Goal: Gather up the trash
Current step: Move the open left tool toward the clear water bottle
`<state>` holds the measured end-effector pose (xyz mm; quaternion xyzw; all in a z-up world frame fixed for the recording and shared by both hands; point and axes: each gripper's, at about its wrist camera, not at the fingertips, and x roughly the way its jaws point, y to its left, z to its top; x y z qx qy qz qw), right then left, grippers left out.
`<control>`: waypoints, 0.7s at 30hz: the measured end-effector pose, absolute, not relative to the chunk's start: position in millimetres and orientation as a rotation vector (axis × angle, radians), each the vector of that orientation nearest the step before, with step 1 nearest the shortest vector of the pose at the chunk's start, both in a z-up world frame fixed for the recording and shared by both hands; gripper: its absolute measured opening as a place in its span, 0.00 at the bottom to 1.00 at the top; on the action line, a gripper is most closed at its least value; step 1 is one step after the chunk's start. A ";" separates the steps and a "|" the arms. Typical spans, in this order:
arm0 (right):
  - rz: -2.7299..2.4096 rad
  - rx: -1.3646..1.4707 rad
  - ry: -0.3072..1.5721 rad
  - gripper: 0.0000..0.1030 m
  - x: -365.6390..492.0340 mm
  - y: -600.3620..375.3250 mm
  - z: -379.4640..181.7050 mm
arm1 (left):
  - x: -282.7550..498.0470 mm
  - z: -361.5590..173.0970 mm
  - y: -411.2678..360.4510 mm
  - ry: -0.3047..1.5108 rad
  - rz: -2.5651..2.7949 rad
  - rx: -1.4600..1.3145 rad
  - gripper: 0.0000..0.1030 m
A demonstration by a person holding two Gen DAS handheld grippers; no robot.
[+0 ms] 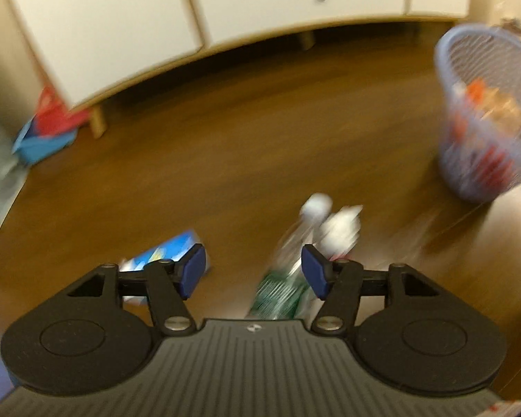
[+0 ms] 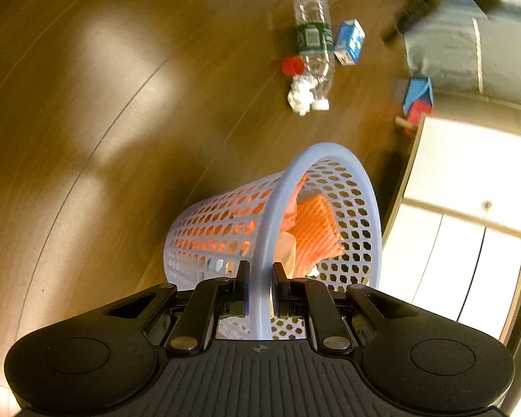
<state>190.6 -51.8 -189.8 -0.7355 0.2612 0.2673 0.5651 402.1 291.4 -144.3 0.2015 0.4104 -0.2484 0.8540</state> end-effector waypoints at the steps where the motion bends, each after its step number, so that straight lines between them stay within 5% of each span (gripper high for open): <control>1: 0.622 -1.717 0.627 0.08 192.7 -51.9 -189.7 | 401.7 -152.0 299.9 0.884 -0.515 0.435 0.56; 5: 0.599 -1.676 0.664 0.09 200.1 -51.3 -188.6 | 392.8 -177.6 315.2 0.938 -0.548 0.473 0.57; 15: 0.553 -1.616 0.742 0.10 212.7 -54.7 -187.5 | 391.7 -219.6 264.5 0.941 -0.699 0.590 0.81; 21: 0.548 -1.608 0.752 0.11 211.8 -59.3 -188.8 | 402.6 -250.4 238.4 0.954 -0.665 0.679 0.81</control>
